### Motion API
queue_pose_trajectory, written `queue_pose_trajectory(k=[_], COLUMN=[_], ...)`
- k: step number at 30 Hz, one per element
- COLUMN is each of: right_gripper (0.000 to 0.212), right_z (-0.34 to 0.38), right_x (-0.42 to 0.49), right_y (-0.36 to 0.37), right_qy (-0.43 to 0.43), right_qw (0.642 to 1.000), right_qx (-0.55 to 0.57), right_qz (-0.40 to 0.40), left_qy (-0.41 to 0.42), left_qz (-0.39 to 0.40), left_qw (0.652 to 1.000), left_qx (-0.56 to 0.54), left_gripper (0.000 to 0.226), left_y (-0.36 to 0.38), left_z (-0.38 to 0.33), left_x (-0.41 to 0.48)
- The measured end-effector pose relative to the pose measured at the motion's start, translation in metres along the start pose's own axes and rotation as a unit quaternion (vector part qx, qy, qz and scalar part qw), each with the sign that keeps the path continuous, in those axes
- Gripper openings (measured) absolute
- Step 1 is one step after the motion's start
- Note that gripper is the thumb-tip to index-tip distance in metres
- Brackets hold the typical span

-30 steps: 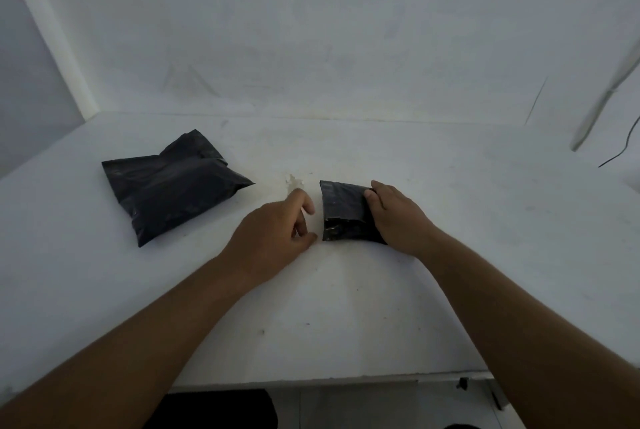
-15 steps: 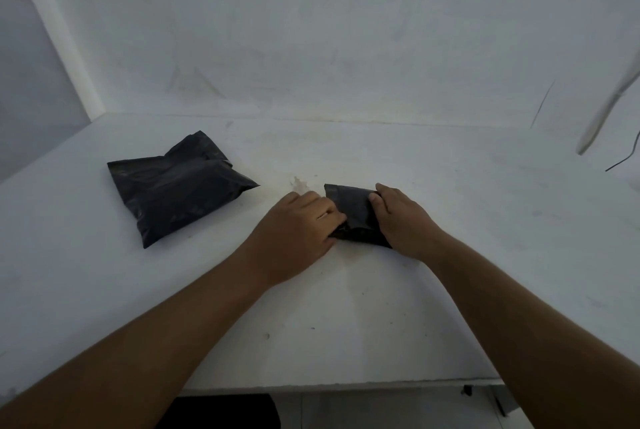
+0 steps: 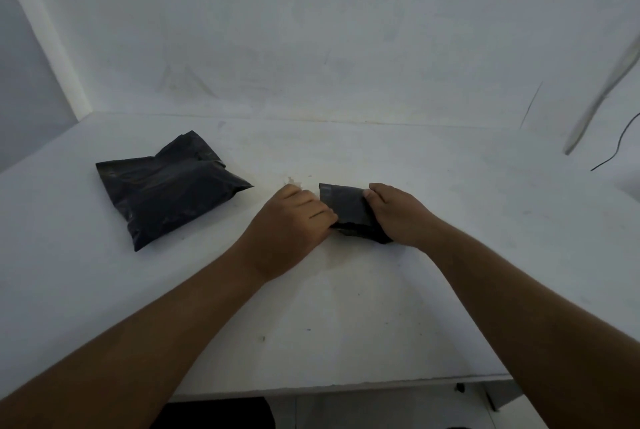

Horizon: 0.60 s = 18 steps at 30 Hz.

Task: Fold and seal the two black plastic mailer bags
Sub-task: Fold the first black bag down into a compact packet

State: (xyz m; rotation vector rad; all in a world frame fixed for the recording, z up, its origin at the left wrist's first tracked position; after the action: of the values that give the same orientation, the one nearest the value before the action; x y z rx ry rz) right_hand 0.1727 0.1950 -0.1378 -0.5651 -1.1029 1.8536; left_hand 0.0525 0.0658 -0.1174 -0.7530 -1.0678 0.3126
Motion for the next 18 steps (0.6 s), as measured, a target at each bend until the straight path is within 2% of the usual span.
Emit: queue_pose_trajectory(k=[6, 11, 15, 18], right_gripper=[0.045, 0.044, 0.043, 0.032], right_z=[0.000, 0.001, 0.001, 0.006], right_x=[-0.008, -0.006, -0.008, -0.011], right_y=[-0.002, 0.000, -0.007, -0.012], right_qy=[-0.020, -0.026, -0.085, -0.119], right_qw=[1.000, 1.000, 0.994, 0.987], right_qx=[0.009, -0.011, -0.051, -0.077], right_qz=[-0.006, -0.006, -0.050, -0.079], left_qy=[-0.021, -0.046, -0.062, -0.083], left_qz=[0.010, 0.028, 0.020, 0.026], left_qw=[0.996, 0.994, 0.992, 0.987], left_qx=[-0.082, -0.097, -0.104, -0.132], left_gripper=[0.014, 0.018, 0.014, 0.012], left_y=[0.002, 0.005, 0.004, 0.005], left_z=[0.005, 0.005, 0.004, 0.005], left_x=[-0.006, -0.007, -0.007, -0.008])
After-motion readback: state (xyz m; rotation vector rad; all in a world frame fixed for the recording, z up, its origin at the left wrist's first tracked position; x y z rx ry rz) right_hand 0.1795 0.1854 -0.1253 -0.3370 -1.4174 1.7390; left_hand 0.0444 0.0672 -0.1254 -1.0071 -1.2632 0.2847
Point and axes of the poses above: each hand's wrist, its own x-axis towards the middle knuckle, its own y-axis out of the palm, z = x × y, the point moved 7 cm from there along x, towards the middle knuckle, and after that the axes turned 1 degree about x, right-handed, at the moved point
